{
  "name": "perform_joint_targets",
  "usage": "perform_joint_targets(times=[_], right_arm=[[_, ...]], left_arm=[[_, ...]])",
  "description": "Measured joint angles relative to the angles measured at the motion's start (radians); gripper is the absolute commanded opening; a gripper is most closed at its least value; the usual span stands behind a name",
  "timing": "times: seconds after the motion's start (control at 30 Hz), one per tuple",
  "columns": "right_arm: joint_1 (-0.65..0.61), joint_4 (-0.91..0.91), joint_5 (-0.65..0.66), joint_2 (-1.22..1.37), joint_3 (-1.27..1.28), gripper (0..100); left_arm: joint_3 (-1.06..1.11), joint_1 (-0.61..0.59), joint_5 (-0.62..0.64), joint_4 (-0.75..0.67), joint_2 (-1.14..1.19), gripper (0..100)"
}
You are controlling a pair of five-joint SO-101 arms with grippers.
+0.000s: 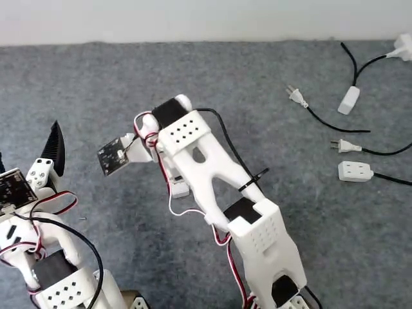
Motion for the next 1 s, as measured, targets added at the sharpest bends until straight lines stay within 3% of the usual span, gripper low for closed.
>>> perform_joint_targets(times=[1.0], right_arm=[[-0.020, 0.000, 0.008, 0.020, -0.028, 0.9]], left_arm=[[0.000, 0.002, 0.000, 0.000, 0.000, 40]])
